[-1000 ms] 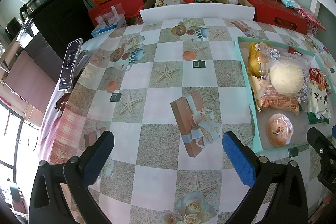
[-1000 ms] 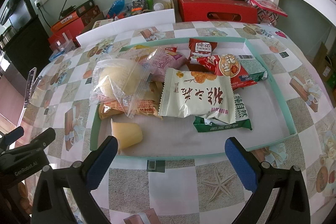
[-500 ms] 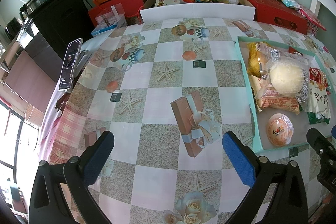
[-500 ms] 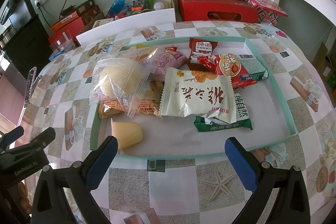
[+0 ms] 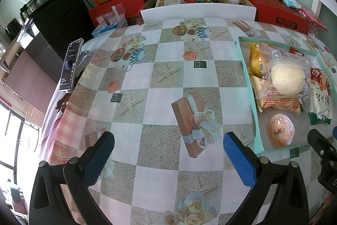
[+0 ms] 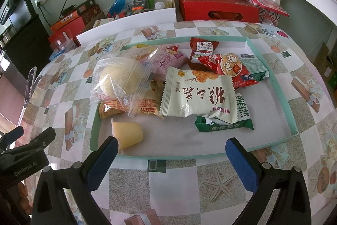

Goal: Organize snacks

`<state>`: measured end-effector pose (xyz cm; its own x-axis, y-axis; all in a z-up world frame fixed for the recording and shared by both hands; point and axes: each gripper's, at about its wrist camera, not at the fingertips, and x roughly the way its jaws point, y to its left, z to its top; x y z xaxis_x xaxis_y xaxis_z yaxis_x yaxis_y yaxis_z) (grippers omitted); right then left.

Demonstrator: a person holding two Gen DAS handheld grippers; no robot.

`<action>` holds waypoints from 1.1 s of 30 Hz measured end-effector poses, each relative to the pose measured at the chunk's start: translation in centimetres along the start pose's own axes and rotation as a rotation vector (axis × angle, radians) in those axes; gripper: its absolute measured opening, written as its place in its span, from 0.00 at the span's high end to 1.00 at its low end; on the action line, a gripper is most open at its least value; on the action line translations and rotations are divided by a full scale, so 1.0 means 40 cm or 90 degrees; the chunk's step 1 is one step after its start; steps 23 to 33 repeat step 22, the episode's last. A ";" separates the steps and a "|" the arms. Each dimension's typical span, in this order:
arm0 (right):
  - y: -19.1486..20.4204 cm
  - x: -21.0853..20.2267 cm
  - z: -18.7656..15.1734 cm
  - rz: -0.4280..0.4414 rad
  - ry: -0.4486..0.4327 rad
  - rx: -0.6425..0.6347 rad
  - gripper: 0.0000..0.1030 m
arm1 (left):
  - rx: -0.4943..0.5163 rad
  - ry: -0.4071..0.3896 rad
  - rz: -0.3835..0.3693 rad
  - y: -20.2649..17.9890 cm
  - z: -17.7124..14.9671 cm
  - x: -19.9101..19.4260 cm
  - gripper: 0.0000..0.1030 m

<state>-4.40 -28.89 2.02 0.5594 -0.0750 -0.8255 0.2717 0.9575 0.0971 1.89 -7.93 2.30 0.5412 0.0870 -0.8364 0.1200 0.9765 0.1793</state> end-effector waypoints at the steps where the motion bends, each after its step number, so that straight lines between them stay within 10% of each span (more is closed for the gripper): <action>1: 0.000 0.000 0.000 0.000 0.000 0.000 0.00 | 0.000 0.000 0.001 0.000 -0.001 0.000 0.00; 33: 0.011 0.005 0.002 -0.002 0.004 -0.004 0.00 | 0.025 -0.024 0.002 -0.013 -0.001 -0.017 0.00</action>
